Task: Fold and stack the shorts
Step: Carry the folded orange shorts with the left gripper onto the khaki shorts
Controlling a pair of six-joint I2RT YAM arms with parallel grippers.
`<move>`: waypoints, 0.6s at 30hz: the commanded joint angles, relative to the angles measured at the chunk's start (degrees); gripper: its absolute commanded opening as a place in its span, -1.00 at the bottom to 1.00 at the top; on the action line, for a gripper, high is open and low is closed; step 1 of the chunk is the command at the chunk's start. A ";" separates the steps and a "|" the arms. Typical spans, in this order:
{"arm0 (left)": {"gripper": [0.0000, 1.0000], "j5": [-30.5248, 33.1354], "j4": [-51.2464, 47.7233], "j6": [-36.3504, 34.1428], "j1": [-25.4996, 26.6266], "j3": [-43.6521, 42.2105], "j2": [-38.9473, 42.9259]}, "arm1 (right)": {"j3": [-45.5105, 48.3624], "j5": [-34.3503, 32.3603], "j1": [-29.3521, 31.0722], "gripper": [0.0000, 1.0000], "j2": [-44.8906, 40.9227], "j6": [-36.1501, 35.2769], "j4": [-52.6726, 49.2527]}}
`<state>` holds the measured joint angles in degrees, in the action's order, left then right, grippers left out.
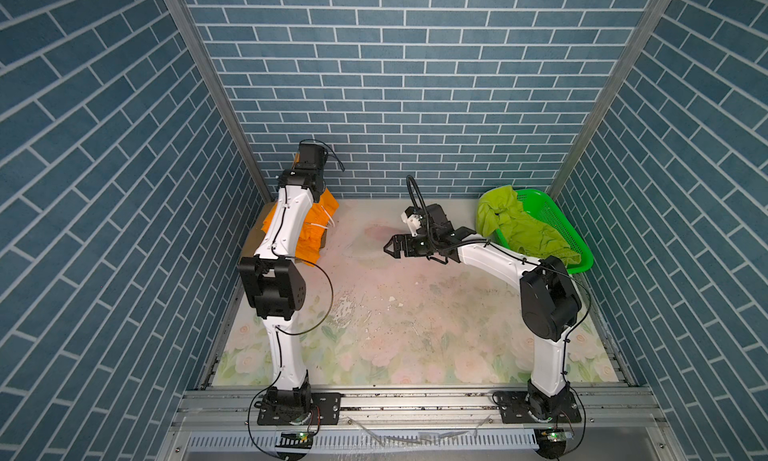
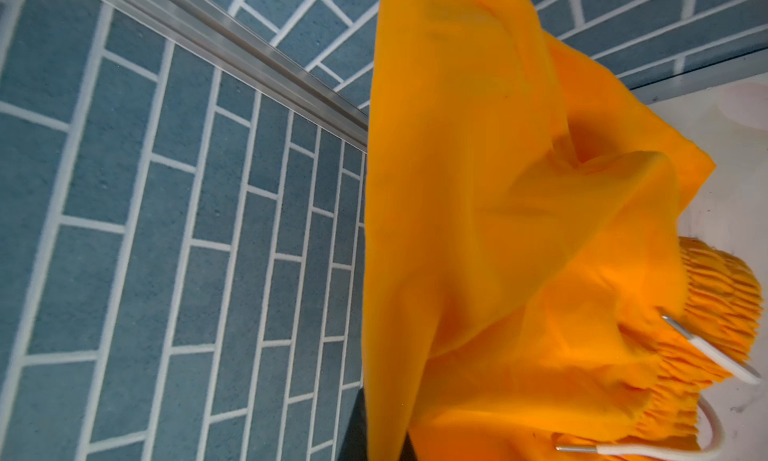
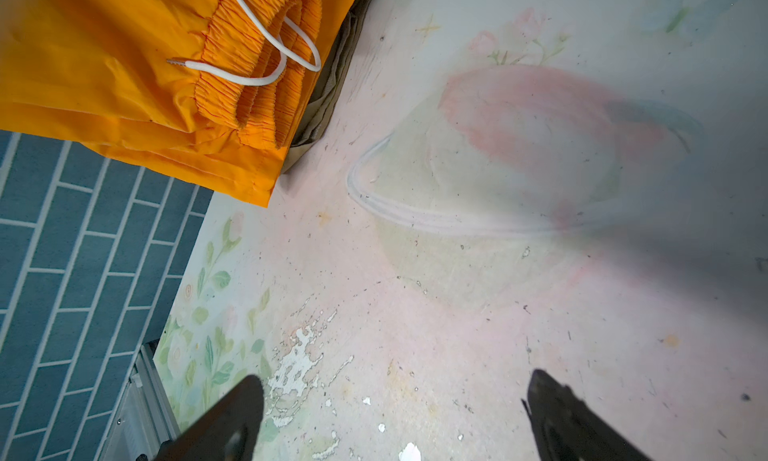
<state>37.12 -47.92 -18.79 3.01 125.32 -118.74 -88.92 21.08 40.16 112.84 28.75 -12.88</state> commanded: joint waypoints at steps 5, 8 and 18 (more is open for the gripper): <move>-1.00 -3.87 3.96 0.06 -7.10 2.92 -6.61 | -0.08 1.08 0.81 0.97 -0.06 1.66 -1.97; -1.00 -5.03 3.65 0.68 -9.37 5.95 -10.43 | 1.29 1.15 0.98 0.97 -0.92 1.66 -2.58; -0.32 -3.75 1.63 2.94 -12.59 12.78 -21.42 | 4.32 1.64 1.47 0.97 -3.85 2.42 -4.03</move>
<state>30.94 -45.47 -16.86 -9.87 135.55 -139.31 -85.34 21.76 41.25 112.55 30.20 -15.27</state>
